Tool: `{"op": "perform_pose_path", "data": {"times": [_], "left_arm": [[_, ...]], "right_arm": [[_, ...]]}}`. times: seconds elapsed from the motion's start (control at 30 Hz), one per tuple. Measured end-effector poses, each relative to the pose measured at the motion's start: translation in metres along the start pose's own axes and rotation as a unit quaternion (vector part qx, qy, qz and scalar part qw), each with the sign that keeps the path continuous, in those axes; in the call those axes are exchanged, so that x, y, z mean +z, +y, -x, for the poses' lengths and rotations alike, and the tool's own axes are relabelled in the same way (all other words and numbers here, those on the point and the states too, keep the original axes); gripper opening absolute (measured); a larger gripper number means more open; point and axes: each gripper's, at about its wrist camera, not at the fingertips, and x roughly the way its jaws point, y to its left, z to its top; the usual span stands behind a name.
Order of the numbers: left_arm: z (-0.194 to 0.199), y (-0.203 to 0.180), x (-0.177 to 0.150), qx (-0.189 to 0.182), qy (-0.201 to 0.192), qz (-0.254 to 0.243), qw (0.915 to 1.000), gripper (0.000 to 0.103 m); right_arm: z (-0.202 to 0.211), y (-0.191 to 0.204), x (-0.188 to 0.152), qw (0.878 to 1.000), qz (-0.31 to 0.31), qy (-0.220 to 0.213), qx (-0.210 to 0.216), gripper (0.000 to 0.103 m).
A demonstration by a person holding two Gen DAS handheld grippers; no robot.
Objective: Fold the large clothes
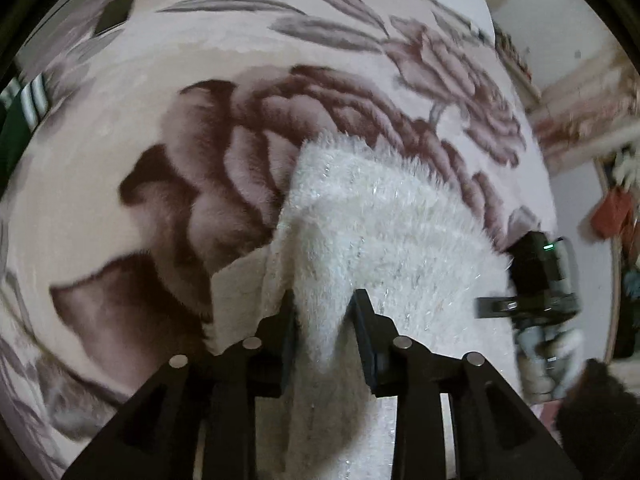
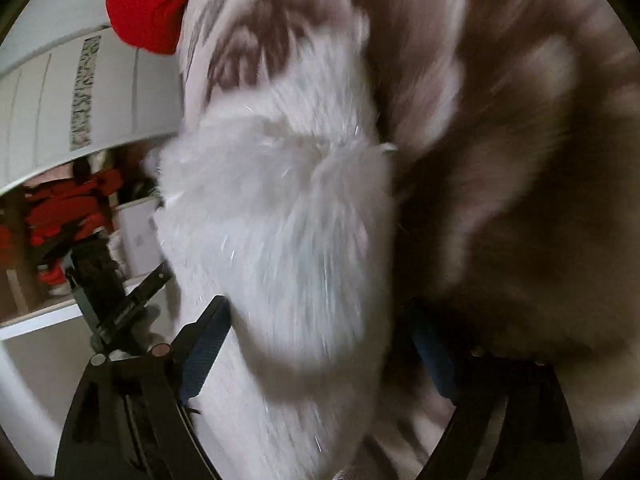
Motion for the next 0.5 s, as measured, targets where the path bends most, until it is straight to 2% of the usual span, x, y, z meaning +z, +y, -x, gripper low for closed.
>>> {"op": "perform_pose_path", "data": {"times": [0.07,0.1,0.13,0.17,0.2,0.23,0.3,0.37,0.4,0.47,0.5], "left_arm": [[0.014,0.004,-0.009,0.017,-0.028,0.015,0.9994,0.054],[0.018,0.006,-0.011,0.029,-0.037,0.02,0.9987,0.08],[0.028,0.011,-0.02,0.049,-0.059,0.029,0.9966,0.088],[0.035,0.016,-0.028,0.066,-0.075,0.035,0.9944,0.088],[0.041,0.021,-0.036,0.087,-0.087,0.042,0.9914,0.088],[0.046,0.028,-0.045,0.111,-0.099,0.051,0.9876,0.088],[0.056,0.043,-0.067,0.152,-0.111,0.074,0.9794,0.088],[0.067,0.059,-0.092,0.188,-0.114,0.095,0.971,0.088],[0.075,0.07,-0.115,0.205,-0.111,0.113,0.9657,0.088],[0.082,0.091,-0.155,0.212,-0.095,0.158,0.9597,0.088],[0.082,0.1,-0.177,0.206,-0.084,0.179,0.9585,0.088]], "right_arm": [[-0.023,0.006,0.012,0.999,0.027,0.016,0.015,0.102],[-0.026,0.009,0.014,0.999,0.032,0.017,0.016,0.103],[-0.031,0.017,0.015,0.999,0.043,0.013,0.014,0.102],[-0.035,0.022,0.014,0.999,0.052,0.008,0.012,0.101],[-0.037,0.028,0.01,0.998,0.062,0.0,0.004,0.093],[-0.037,0.033,0.005,0.998,0.065,-0.009,0.004,0.074],[-0.03,0.036,-0.011,0.998,0.044,-0.043,0.011,0.059],[-0.014,0.033,-0.035,0.995,-0.004,-0.095,0.016,0.053],[-0.008,0.026,-0.055,0.99,-0.044,-0.127,0.034,0.051],[0.001,0.015,-0.095,0.977,-0.104,-0.176,0.062,0.049],[0.007,0.006,-0.127,0.964,-0.145,-0.209,0.081,0.049]]}}
